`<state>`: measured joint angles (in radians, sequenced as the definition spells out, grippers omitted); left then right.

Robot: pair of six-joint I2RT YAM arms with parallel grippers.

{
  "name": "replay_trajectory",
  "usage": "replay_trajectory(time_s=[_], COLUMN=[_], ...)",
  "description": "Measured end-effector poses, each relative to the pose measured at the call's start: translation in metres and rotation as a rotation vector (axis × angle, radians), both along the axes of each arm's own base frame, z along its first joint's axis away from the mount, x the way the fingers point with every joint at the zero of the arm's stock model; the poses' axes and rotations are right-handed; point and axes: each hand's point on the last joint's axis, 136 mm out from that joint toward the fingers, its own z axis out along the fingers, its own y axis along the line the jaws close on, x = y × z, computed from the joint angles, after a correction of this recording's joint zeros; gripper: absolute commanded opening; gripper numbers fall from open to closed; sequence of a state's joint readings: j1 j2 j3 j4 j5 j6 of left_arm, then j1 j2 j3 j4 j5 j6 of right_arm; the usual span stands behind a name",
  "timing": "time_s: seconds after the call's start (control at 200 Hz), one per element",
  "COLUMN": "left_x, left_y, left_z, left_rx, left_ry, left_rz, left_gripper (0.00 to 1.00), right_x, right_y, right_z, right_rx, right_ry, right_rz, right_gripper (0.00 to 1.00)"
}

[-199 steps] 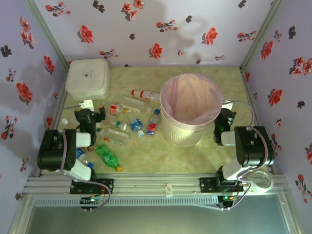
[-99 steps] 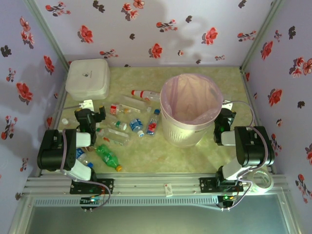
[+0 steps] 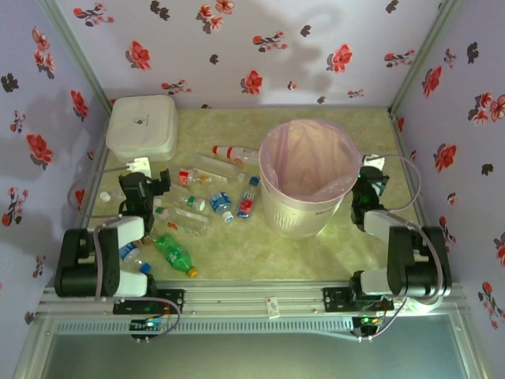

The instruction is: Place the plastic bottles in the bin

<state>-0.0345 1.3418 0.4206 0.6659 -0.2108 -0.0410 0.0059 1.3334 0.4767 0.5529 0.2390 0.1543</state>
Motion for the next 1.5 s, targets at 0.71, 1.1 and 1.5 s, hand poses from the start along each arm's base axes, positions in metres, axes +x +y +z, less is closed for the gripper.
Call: replay_trajectory(time_s=[0.71, 1.1, 1.5], left_x=[-0.091, -0.066, -0.043], left_y=[0.097, 0.105, 0.106], left_z=[0.070, -0.045, -0.078], left_rx=[-0.385, -0.718, -0.799], left_ry=[0.252, 0.509, 0.513], left_rz=[0.522, 0.641, 0.650], left_gripper=[0.96, 0.90, 0.91], right_x=[-0.087, -0.097, -0.097], right_y=[-0.084, -0.054, -0.036], right_z=[0.040, 0.076, 0.088], right_rx=[0.216, 0.322, 0.374], right_ry=[0.303, 0.235, 0.207], right_rz=[-0.396, -0.238, -0.143], right_gripper=[0.99, 0.99, 0.99])
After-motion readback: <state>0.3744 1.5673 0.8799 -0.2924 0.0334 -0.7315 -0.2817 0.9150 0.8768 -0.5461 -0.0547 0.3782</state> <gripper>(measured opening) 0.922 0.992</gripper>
